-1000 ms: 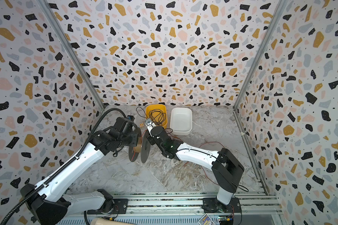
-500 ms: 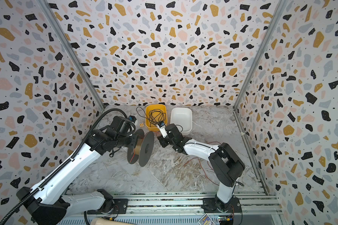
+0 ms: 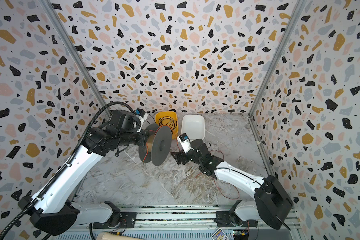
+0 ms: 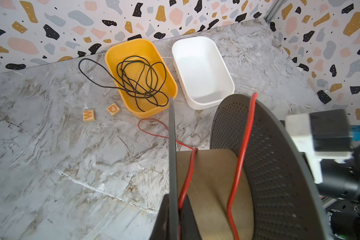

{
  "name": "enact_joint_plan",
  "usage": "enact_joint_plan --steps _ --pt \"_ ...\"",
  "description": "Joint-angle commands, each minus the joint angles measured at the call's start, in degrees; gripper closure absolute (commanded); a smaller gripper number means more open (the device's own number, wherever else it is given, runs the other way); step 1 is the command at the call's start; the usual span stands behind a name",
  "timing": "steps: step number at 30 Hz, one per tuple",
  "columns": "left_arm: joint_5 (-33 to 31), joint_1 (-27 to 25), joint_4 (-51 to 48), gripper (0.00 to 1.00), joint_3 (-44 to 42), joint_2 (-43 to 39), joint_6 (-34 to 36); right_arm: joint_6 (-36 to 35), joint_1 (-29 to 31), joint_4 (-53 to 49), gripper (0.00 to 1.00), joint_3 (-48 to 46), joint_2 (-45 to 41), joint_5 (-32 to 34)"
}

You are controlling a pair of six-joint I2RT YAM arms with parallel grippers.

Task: Wrap the cables

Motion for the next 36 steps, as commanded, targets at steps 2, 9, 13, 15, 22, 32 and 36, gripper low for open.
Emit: enact_joint_plan --steps 2,9,13,15,22,32,36 --pt "1.9 0.1 1.9 1.00 3.2 -0.2 0.7 0.5 -1.7 -0.2 0.15 -2.1 -3.2 0.2" --pt "2.8 0.2 0.8 1.00 4.7 -0.3 0.8 1.0 -2.1 3.5 0.18 -6.7 -5.9 6.8" --pt "3.5 0.2 0.4 1.00 5.7 -0.4 0.8 0.0 -2.4 7.5 0.23 -8.7 -6.1 9.0" --pt "4.0 0.2 0.4 1.00 6.0 -0.4 0.8 -1.2 -2.6 9.2 0.24 -8.2 -5.1 8.7" --pt "4.8 0.2 0.9 1.00 5.5 -0.7 0.4 -5.4 -2.6 18.0 0.29 -6.8 -0.6 8.8" --pt "5.3 0.2 1.4 1.00 4.8 -1.4 0.1 -7.0 -5.2 26.9 0.35 -4.3 6.3 5.0" --pt "5.3 0.2 1.7 1.00 4.2 -1.6 0.1 -6.7 -6.5 27.6 0.38 -2.2 8.8 2.2"
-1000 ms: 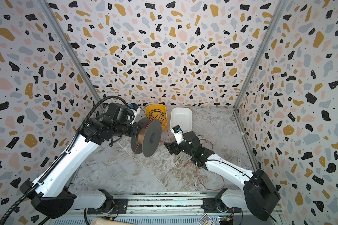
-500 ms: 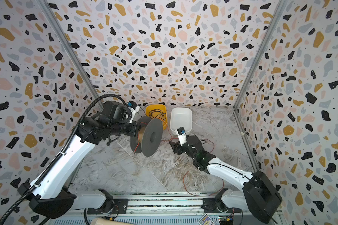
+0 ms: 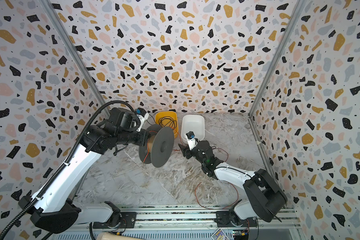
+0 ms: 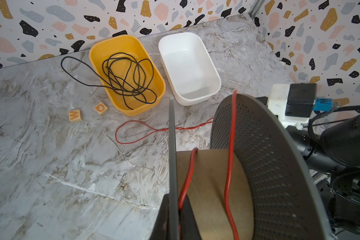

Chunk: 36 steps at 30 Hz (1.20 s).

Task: Wrap the cables

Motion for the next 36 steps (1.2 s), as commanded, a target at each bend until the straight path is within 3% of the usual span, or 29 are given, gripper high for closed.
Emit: enact_joint_plan --steps 1,12,21,24,29,36 --pt "1.1 0.2 4.7 1.00 0.5 -2.2 -0.5 -0.4 -0.9 3.6 0.41 3.9 1.3 -3.3" --pt "2.0 0.3 4.7 1.00 0.8 -2.5 -0.6 1.9 -4.0 5.7 0.62 8.3 10.6 -10.5" --pt "5.0 2.0 5.4 1.00 0.5 -3.3 -0.6 5.4 -4.4 5.1 0.93 9.7 16.1 -12.3" --pt "6.3 2.5 6.0 1.00 0.9 -3.4 -1.0 7.3 -4.0 2.1 0.99 10.3 17.4 -9.1" --pt "8.1 4.4 10.2 1.00 0.5 -3.7 -5.0 10.2 -1.9 1.7 1.00 8.1 16.6 -7.0" --pt "5.2 6.8 21.5 1.00 -3.7 -4.7 -15.6 11.7 7.1 -1.5 1.00 5.9 14.4 4.9"
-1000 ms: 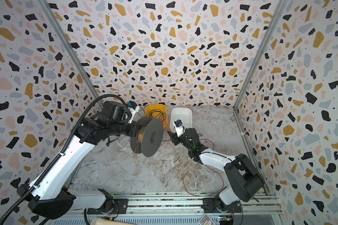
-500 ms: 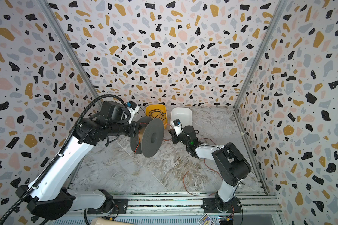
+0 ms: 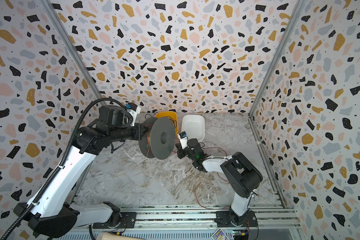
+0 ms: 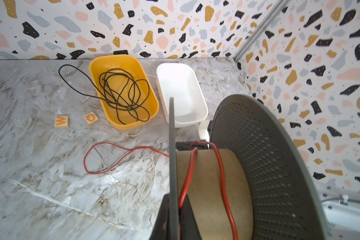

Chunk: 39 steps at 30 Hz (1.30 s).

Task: Wrap the cables

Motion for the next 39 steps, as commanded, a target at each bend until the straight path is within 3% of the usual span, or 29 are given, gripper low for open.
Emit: enact_joint_plan --steps 1,5,12,18,27,35,39 --pt "-1.4 0.9 13.1 1.00 -1.2 -1.9 -7.2 2.6 3.6 -2.8 1.00 -1.5 -3.1 7.0" --pt "-6.3 1.2 16.0 1.00 -3.3 -1.6 -10.1 2.3 9.9 -7.4 1.00 -0.6 -4.4 18.2" --pt "-15.2 1.3 25.7 1.00 -14.3 -5.3 -16.6 -2.6 19.4 -14.6 1.00 1.9 -8.6 26.6" --pt "-19.9 1.3 27.2 1.00 -16.7 -5.8 -17.0 -7.4 24.2 -19.2 1.00 4.4 -10.2 30.2" --pt "-25.2 1.4 27.2 1.00 -18.0 -7.2 -15.1 -6.2 26.2 -18.9 1.00 5.4 -9.3 34.0" --pt "-31.0 1.3 26.2 1.00 -20.5 -9.5 -12.5 -7.5 27.8 -18.4 1.00 6.4 -12.8 46.2" --pt "-32.0 1.3 25.3 1.00 -21.9 -9.5 -11.8 -11.5 28.1 -14.3 0.99 5.9 -15.6 47.9"
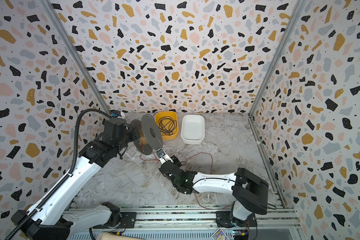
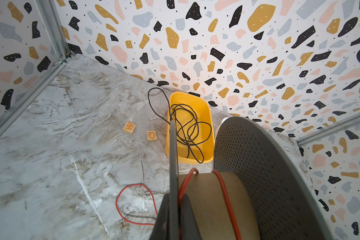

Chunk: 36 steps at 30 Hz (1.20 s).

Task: Wrap the cables

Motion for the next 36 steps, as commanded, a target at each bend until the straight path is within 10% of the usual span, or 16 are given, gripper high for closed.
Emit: enact_joint_plan --steps 1,22,36 --pt "-5.8 0.3 6.4 1.00 -0.7 -1.5 1.3 -4.5 0.6 3.6 0.99 1.6 -4.4 4.6" --pt "-10.8 -3.6 1.2 1.00 1.5 3.3 4.5 -29.6 4.3 29.4 0.89 5.0 2.6 18.5" --pt "-5.3 -3.4 -4.1 1.00 13.8 6.7 10.6 -6.7 -2.7 -0.4 0.31 -0.7 -11.0 -15.1"
